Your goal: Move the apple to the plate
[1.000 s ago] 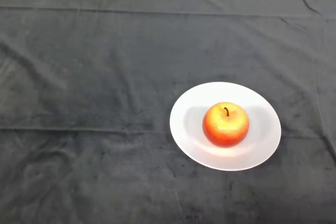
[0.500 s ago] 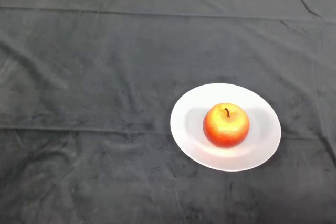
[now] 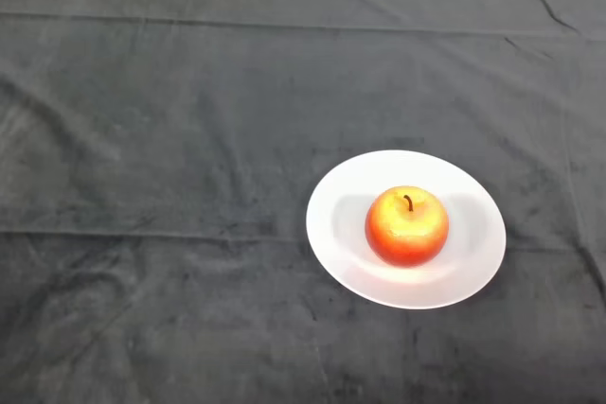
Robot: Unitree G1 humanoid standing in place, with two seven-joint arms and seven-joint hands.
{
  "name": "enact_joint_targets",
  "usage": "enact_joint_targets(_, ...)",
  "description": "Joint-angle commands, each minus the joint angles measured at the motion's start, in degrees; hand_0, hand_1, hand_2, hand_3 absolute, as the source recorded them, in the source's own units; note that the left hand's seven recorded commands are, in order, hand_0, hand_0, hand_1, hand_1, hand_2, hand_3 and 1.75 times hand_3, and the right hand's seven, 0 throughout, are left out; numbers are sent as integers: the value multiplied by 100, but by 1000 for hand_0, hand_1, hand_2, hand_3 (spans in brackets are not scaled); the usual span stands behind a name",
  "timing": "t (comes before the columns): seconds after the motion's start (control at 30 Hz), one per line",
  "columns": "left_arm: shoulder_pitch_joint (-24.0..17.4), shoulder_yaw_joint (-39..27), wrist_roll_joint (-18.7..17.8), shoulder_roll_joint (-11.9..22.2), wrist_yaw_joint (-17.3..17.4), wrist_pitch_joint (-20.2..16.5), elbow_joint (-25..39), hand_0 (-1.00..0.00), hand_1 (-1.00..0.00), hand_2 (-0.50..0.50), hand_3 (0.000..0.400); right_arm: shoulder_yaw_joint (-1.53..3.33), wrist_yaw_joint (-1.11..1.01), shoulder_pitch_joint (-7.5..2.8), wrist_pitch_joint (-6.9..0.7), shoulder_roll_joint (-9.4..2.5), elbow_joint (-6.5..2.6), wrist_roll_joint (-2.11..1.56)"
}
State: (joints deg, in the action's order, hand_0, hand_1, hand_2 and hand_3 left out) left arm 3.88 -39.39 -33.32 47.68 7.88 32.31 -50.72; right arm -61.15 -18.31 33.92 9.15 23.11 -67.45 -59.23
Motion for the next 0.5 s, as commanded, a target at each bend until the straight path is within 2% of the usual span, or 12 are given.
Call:
enact_joint_targets(0.03,262,-247,101,460,66,159,-275,0,0,0,0,-72,-64,27,18,188,-22,-1)
enact_joint_targets(0.2,308,-275,138,467,112,172,-339,0,0,0,0,-92,-74,-20,-34,256,-29,-15)
enact_joint_targets(0.5,339,-342,182,462,198,204,-425,0,0,0,0,-97,-87,-32,-42,271,-44,-15)
